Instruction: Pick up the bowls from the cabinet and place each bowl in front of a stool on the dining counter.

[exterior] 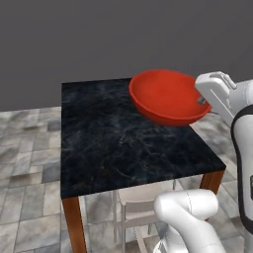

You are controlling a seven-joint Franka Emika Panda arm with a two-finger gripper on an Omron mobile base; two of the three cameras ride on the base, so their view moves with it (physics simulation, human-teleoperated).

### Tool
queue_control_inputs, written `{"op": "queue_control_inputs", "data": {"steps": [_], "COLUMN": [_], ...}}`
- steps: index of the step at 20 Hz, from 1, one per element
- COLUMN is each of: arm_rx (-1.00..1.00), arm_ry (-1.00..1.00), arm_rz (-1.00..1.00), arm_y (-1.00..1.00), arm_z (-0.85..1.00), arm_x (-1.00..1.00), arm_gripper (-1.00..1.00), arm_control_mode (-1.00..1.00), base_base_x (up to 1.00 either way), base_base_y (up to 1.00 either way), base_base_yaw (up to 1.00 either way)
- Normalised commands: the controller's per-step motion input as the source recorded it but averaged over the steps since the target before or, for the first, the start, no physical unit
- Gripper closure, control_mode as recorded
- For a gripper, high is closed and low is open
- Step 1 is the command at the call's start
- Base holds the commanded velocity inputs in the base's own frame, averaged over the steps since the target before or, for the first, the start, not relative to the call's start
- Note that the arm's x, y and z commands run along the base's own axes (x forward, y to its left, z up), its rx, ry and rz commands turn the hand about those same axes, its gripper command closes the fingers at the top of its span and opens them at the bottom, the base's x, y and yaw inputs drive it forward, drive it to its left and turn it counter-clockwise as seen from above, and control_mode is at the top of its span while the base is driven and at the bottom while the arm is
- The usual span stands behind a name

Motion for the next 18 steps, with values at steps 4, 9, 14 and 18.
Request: {"op": "queue_control_inputs", "data": {"steps": [4,9,14,18], "arm_rx": [0.00,0.00,0.00,0.00], "arm_ry": [0.00,0.00,0.00,0.02], "arm_rz": [0.00,0.00,0.00,0.00], "arm_y": [-0.09,-0.02,-0.10,-0.29], "arm_z": [-0.28,-0.43,-0.54,-0.50], "arm_x": [0.03,0.09,0.19,0.18], "arm_gripper": [1.00,1.00,1.00,1.00], "arm_control_mode": [-1.00,-1.00,-1.00,-1.00], "base_base_x": [0.00,0.00,0.00,0.00], "base_base_y": [0.00,0.00,0.00,0.00], "base_base_yaw": [0.00,0.00,0.00,0.00]}}
